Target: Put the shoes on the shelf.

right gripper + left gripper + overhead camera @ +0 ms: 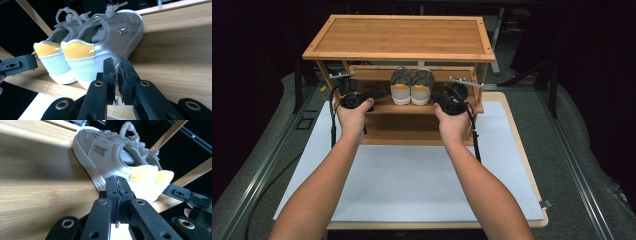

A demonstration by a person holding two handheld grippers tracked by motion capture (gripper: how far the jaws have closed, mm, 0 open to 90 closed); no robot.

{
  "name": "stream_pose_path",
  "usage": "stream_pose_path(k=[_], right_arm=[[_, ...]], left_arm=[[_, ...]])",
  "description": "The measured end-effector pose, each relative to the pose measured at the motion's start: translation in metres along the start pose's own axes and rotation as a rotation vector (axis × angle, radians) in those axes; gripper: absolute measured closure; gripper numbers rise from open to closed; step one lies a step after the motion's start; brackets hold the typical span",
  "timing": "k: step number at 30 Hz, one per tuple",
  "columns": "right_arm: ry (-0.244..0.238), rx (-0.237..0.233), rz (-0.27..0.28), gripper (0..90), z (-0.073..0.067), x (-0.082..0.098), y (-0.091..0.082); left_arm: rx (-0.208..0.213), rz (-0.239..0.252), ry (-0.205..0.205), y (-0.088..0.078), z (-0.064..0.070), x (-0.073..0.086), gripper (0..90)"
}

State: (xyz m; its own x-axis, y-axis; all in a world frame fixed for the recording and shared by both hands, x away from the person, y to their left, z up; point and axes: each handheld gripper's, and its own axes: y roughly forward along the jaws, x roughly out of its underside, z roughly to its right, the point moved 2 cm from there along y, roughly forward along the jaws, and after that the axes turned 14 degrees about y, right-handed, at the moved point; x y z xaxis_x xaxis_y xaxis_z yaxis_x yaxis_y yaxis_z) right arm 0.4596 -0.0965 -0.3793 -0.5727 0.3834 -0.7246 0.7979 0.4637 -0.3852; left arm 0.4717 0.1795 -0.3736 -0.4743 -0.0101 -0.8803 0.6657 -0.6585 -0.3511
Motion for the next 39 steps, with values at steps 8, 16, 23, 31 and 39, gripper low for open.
stream_pose_path(k=[8, 16, 23, 31, 39], right_arm=[[-0.023, -0.009, -0.002, 83.5, -0.003, 0.001, -0.011], [-0.049, -0.02, 0.0, 83.0, -0.002, 0.002, -0.032], [-0.061, -0.045, -0.014, 82.9, 0.0, 0.012, -0.05], [-0.078, -0.081, -0.055, 82.7, 0.004, 0.025, -0.068], [-0.045, -0.111, -0.076, 83.1, 0.021, 0.043, -0.08]], left_arm=[[0.009, 0.004, 0.015, -0.01, 0.005, 0.0, 89.5], [0.01, -0.006, 0.043, -0.026, 0.012, 0.008, 89.4], [0.03, -0.007, 0.075, -0.038, 0.022, 0.014, 89.5], [0.062, -0.013, 0.123, -0.048, 0.031, 0.025, 89.3], [0.094, -0.037, 0.147, -0.058, 0.033, 0.051, 89.1]])
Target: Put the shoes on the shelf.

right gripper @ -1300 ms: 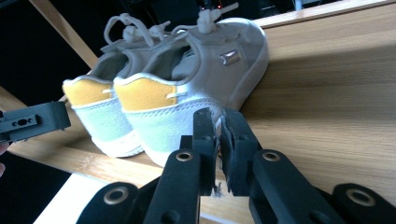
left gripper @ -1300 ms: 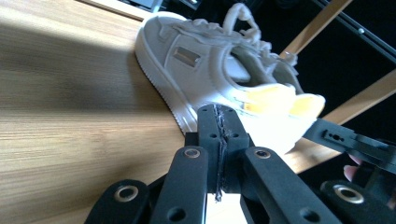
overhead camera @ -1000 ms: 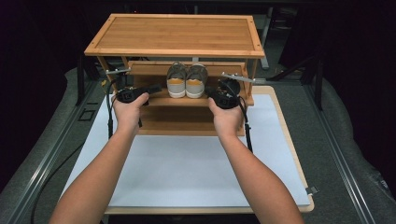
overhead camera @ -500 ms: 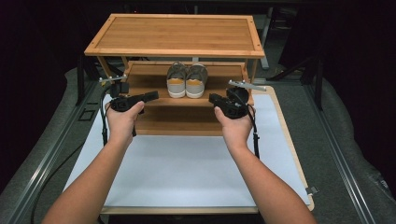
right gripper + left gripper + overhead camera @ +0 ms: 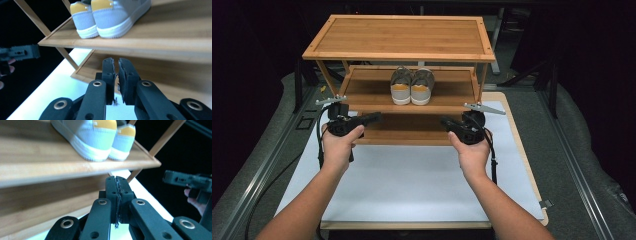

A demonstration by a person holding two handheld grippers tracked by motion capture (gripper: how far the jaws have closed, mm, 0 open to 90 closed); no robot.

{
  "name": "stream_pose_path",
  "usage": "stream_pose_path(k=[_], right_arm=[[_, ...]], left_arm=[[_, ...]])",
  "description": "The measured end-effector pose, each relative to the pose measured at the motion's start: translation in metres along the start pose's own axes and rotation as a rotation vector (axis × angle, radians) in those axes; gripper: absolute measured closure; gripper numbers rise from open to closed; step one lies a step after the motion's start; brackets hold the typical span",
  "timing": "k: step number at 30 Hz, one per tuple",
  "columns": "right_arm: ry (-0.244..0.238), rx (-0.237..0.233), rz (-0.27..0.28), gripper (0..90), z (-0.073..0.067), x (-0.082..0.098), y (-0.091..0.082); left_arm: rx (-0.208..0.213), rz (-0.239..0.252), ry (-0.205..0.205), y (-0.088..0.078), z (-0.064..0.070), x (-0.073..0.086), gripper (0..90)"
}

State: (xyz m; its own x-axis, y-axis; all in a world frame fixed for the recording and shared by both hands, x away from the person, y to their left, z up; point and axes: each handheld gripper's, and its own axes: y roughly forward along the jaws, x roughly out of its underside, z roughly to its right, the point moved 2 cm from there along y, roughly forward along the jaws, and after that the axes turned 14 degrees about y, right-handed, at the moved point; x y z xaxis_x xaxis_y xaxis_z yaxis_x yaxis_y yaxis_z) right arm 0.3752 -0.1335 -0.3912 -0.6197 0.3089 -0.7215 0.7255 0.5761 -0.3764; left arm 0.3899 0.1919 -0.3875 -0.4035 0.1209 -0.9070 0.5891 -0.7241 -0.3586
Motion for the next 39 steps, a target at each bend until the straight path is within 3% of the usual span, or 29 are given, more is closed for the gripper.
stream_pose_path(k=[5, 14, 29, 39], right_arm=[[-0.027, 0.001, 0.001, 83.0, 0.003, 0.009, -0.015], [-0.022, 0.004, -0.006, 82.2, 0.014, 0.032, -0.028], [-0.055, 0.042, -0.031, 80.0, 0.039, 0.09, -0.032], [-0.095, 0.084, -0.065, 75.8, 0.055, 0.124, -0.025]], left_arm=[[0.01, -0.022, 0.028, -0.011, 0.003, 0.018, 88.9], [0.012, -0.019, 0.008, -0.024, 0.002, 0.053, 88.0], [0.009, -0.092, 0.089, -0.03, 0.017, 0.11, 83.4], [-0.055, -0.115, 0.103, -0.03, 0.009, 0.149, 73.8]])
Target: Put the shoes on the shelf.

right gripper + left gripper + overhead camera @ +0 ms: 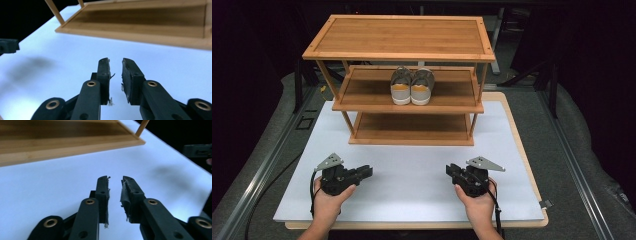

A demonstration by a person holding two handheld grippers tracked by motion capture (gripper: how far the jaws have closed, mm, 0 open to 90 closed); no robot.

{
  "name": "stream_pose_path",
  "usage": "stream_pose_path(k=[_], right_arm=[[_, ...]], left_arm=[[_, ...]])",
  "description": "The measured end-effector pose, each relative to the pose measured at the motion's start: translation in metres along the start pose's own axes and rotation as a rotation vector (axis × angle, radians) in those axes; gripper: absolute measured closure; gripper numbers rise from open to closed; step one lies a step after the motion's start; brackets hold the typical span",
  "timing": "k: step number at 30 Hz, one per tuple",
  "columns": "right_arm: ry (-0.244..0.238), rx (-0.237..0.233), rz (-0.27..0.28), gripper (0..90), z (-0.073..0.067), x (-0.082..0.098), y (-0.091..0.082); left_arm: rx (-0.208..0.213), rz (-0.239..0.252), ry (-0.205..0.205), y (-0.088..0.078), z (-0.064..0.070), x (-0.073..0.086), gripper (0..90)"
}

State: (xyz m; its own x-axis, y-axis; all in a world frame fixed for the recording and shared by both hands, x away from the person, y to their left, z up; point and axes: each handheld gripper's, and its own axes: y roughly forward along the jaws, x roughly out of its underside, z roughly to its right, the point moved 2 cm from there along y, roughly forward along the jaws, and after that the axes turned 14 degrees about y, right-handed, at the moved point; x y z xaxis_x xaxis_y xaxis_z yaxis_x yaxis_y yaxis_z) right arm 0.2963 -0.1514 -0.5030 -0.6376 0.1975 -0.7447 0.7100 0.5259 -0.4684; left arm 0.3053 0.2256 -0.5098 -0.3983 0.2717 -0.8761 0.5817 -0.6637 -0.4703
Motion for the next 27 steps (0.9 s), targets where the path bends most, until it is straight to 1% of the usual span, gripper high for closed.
stream_pose_path(k=[1, 2, 3, 6, 8, 9, 10, 12, 13, 14, 15, 16, 17, 18, 19, 20, 21, 22, 23, 27], right_arm=[[0.008, -0.006, -0.007, 75.4, 0.001, 0.002, 0.0], [0.012, -0.008, -0.003, 74.9, 0.002, 0.004, 0.001], [0.016, -0.012, -0.011, 74.5, 0.003, 0.005, 0.001], [-0.008, -0.008, -0.015, 72.6, 0.004, 0.01, 0.002], [-0.011, -0.012, -0.01, 71.1, 0.005, 0.011, 0.002], [-0.014, -0.005, -0.003, 71.0, 0.006, 0.012, 0.003], [-0.014, -0.01, -0.007, 70.6, 0.007, 0.012, 0.003], [-0.019, -0.007, -0.012, 68.7, 0.01, 0.014, 0.006], [-0.018, 0.004, -0.017, 67.6, 0.011, 0.016, 0.007], [-0.011, -0.002, -0.028, 66.5, 0.012, 0.017, 0.01], [-0.019, 0.001, -0.038, 65.3, 0.014, 0.019, 0.012], [-0.018, -0.001, -0.048, 63.8, 0.015, 0.02, 0.014], [-0.013, -0.012, -0.06, 61.9, 0.015, 0.021, 0.016], [-0.018, -0.023, -0.071, 59.9, 0.016, 0.022, 0.019], [-0.021, -0.021, -0.079, 58.5, 0.016, 0.023, 0.02], [-0.028, -0.031, -0.089, 57.0, 0.015, 0.025, 0.022], [-0.041, -0.031, -0.094, 56.1, 0.016, 0.026, 0.024], [-0.044, -0.037, -0.107, 55.4, 0.015, 0.027, 0.025], [-0.046, -0.033, -0.108, 54.9, 0.014, 0.028, 0.027], [-0.066, -0.017, -0.115, 53.8, 0.013, 0.031, 0.031]], left_arm=[[0.0, 0.001, -0.008, 0.0, -0.001, 0.002, 73.3], [0.001, 0.005, -0.012, 0.001, -0.001, 0.003, 72.5], [0.003, 0.008, -0.011, 0.001, -0.002, 0.005, 72.3], [0.005, 0.004, -0.006, 0.003, -0.002, 0.01, 70.4], [0.0, -0.002, -0.009, 0.005, -0.003, 0.013, 67.9], [-0.003, -0.006, -0.007, 0.006, -0.003, 0.015, 66.2], [-0.004, -0.003, -0.007, 0.007, -0.004, 0.017, 64.7], [-0.005, -0.015, 0.013, 0.01, -0.005, 0.021, 62.3], [-0.008, -0.014, 0.017, 0.012, -0.006, 0.022, 61.7], [-0.008, -0.02, 0.021, 0.013, -0.007, 0.024, 60.6], [-0.003, -0.026, 0.02, 0.014, -0.008, 0.025, 59.9], [-0.003, -0.032, 0.02, 0.015, -0.009, 0.026, 58.9], [0.001, -0.039, 0.023, 0.017, -0.01, 0.028, 58.1], [-0.001, -0.04, 0.023, 0.018, -0.01, 0.029, 57.0], [0.001, -0.044, 0.02, 0.019, -0.01, 0.03, 55.8], [0.0, -0.051, 0.023, 0.02, -0.01, 0.031, 54.4], [0.001, -0.06, 0.023, 0.021, -0.01, 0.033, 53.2], [-0.001, -0.067, 0.028, 0.023, -0.01, 0.034, 52.3], [-0.002, -0.071, 0.035, 0.024, -0.009, 0.034, 51.2], [0.015, -0.095, 0.082, 0.031, -0.004, 0.035, 49.8]])
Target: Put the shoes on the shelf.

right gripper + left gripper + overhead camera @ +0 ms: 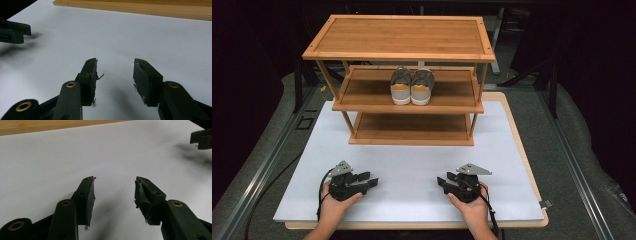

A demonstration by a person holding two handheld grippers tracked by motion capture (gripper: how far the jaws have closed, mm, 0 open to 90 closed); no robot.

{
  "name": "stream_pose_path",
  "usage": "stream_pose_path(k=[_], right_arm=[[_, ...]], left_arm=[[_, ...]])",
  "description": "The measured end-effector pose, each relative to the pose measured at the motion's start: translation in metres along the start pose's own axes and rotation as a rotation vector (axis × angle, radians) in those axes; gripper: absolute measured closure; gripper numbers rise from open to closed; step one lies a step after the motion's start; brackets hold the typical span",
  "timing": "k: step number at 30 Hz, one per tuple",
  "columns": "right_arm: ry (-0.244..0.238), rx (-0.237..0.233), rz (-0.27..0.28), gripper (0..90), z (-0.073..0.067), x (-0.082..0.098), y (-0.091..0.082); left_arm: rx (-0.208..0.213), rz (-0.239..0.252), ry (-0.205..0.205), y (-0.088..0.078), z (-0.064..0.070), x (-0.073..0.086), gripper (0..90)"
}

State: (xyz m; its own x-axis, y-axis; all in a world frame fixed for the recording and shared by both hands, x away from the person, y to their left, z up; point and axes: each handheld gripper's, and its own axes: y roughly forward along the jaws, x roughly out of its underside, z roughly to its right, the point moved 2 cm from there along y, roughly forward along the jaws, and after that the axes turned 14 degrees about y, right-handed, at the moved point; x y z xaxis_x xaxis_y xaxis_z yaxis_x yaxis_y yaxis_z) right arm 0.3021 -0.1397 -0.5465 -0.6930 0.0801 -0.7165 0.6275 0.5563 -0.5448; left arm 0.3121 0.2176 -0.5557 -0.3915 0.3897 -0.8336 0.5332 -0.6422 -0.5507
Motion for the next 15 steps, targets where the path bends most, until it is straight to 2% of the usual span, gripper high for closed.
stream_pose_path(k=[3, 7, 10, 15], right_arm=[[-0.012, 0.01, 0.007, 53.4, -0.0017, 0.0017, 0.0022], [-0.012, -0.009, 0.002, 52.0, -0.0018, 0.0028, 0.0036], [-0.017, 0.002, 0.004, 49.6, -0.0022, 0.0044, 0.0049], [0.008, 0.004, -0.017, 47.5, 0.0003, 0.0051, 0.0065]], left_arm=[[0.005, -0.004, 0.015, 0.003, 0.0023, 0.0001, 49.7], [0.012, -0.001, 0.028, 0.0043, 0.0035, -0.0001, 49.8], [0.022, 0.001, 0.031, 0.0047, 0.004, -0.0003, 49.4], [0.017, 0.009, 0.022, 0.0058, 0.0029, -0.0009, 47.5]])
